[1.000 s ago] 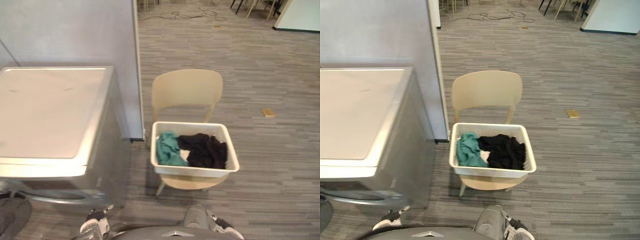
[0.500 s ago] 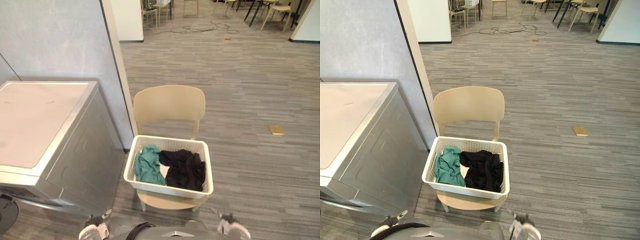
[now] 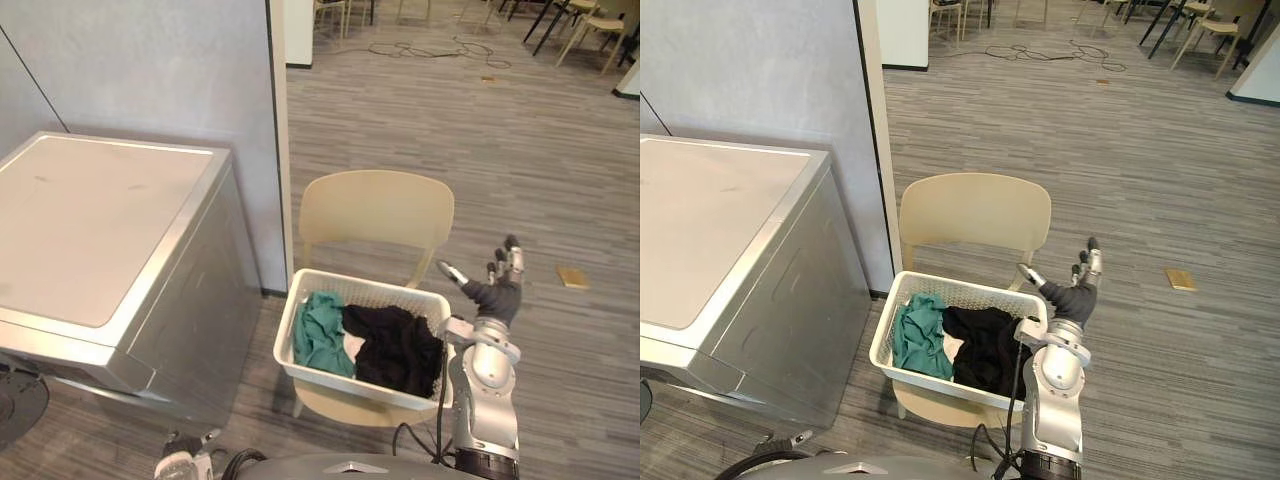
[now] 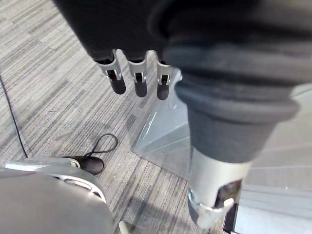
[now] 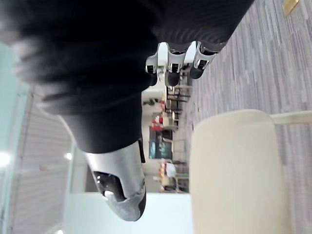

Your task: Pick up the laundry basket with both hands and put the clothes into the washing machine.

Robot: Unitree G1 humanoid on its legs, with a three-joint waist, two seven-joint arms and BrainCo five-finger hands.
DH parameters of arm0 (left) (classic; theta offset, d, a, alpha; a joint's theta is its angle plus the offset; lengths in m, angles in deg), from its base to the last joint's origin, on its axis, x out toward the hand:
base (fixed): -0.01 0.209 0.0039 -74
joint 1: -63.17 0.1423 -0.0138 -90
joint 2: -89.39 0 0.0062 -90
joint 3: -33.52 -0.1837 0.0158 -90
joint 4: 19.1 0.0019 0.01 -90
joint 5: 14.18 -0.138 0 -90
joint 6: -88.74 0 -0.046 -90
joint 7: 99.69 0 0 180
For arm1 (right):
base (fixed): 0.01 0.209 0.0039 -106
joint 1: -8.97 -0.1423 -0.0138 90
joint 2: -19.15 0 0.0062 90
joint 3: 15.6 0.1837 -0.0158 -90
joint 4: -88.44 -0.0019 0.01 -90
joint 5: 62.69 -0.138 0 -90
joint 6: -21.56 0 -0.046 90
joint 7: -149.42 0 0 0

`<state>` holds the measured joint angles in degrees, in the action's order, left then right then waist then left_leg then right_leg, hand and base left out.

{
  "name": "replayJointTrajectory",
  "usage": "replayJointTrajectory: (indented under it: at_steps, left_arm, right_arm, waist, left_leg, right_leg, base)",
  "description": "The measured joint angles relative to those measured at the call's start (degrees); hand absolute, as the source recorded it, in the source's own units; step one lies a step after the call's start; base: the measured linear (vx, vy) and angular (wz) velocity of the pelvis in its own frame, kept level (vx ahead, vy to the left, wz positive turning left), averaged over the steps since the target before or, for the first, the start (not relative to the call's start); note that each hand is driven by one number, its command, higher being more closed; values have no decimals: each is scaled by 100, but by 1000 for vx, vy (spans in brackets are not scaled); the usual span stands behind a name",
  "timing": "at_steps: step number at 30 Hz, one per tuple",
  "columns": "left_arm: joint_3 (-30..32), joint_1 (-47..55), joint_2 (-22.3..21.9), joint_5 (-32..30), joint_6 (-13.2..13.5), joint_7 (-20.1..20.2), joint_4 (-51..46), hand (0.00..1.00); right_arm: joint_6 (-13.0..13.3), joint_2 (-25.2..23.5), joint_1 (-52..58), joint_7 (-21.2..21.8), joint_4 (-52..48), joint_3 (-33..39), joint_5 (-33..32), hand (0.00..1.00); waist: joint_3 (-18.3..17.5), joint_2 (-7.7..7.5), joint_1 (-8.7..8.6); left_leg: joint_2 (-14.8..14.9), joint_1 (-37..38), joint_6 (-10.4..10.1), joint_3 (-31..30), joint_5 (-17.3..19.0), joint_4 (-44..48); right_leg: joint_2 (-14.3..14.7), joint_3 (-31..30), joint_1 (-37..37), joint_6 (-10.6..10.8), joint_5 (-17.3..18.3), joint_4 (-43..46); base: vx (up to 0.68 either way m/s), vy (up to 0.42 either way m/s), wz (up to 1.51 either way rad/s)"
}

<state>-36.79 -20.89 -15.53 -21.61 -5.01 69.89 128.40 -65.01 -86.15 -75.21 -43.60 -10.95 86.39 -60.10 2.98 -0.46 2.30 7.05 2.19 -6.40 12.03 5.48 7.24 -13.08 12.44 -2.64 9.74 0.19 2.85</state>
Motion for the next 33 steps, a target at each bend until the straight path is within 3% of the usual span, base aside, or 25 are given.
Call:
replayJointTrajectory:
  at_steps: [4, 6, 9, 13, 24, 33]
  left_arm:
    - [-352, 5, 228, -176, 47, 148, 119, 0]
    - [-477, 22, 307, -232, 56, 323, 218, 0]
    - [-707, 49, 446, -368, 61, 434, 232, 0]
    - [-879, 44, 568, -754, 171, 583, 227, 0]
    - [-1125, -46, 629, -744, 279, 564, 162, 0]
    - [-1321, -440, 802, -624, 363, 346, -79, 0]
  right_arm:
    - [-135, 916, -397, 467, 1077, -658, 513, 0]
    - [-129, 1613, -846, 966, 1625, -1332, 757, 0]
    - [-100, 2249, -1455, 1340, 2265, -2218, 910, 0]
    - [30, 2951, -2284, 2001, 3097, -3551, 1277, 0]
    - [332, 3212, -3287, 2522, 3406, -5149, 1865, 0]
    - [359, 3324, -4079, 2332, 4017, -5274, 2269, 0]
  waist:
    - [5, -56, 25]
    - [22, -85, 76]
    - [87, -189, 126]
    - [215, -313, 384]
    - [866, -364, 597]
    - [1590, -393, 725]
  left_leg:
    - [-1, -57, 2, -118, -16, -2]
    - [-5, -102, 13, -157, -43, -27]
    - [-15, -245, 15, -307, -115, -42]
    - [-14, -427, 22, -476, -220, -53]
    - [-8, -541, 7, -562, -478, -243]
    - [1, -1046, 28, -813, -556, -13]
  right_leg:
    - [49, 109, -136, -40, -124, -245]
    - [58, 132, -126, -84, -167, -289]
    - [76, 257, -107, -116, -219, -362]
    - [103, 393, -7, -189, -269, -374]
    - [145, 388, 202, -294, -334, -330]
    - [145, 432, 556, -292, -386, -112]
  base:
    - [13, -8, 10]
    - [-22, -5, 8]
    - [-41, -10, 20]
    - [-66, -18, 19]
    - [-63, -10, 2]
    - [-44, 0, 8]
